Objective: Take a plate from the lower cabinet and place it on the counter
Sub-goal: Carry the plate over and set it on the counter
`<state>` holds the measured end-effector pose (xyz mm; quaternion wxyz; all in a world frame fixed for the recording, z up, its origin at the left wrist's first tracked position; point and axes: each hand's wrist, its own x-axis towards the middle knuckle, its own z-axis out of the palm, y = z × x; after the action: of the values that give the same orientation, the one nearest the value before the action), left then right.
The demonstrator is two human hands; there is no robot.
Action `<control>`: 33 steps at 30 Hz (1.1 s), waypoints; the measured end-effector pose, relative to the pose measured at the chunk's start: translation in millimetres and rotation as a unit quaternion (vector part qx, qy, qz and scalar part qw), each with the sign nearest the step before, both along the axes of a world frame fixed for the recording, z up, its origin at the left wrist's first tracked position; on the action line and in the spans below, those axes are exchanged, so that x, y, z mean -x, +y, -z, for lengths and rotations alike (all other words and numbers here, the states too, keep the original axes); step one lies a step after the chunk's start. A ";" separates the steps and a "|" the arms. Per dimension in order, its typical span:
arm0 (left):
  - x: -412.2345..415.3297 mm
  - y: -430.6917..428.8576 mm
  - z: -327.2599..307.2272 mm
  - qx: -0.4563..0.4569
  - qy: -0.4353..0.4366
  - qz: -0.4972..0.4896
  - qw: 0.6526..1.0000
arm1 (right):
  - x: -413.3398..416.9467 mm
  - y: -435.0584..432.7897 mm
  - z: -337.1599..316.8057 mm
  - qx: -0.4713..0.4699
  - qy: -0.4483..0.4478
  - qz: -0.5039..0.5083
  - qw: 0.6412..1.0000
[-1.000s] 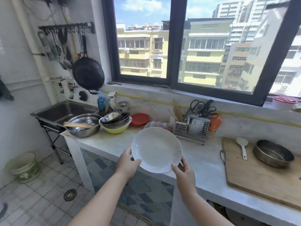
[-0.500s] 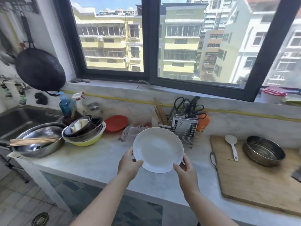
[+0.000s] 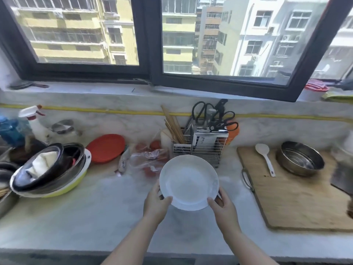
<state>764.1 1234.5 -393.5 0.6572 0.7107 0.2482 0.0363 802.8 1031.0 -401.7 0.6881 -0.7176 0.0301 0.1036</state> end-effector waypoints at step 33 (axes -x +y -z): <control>-36.2 -4.7 112.0 0.060 0.095 -0.014 0.994 | -37.5 0.5 99.0 0.013 0.123 0.028 0.992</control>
<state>800.3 1229.8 -505.5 0.6717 0.6663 0.3216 -0.0370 840.3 1031.5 -500.6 0.6726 -0.7069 0.1362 0.1713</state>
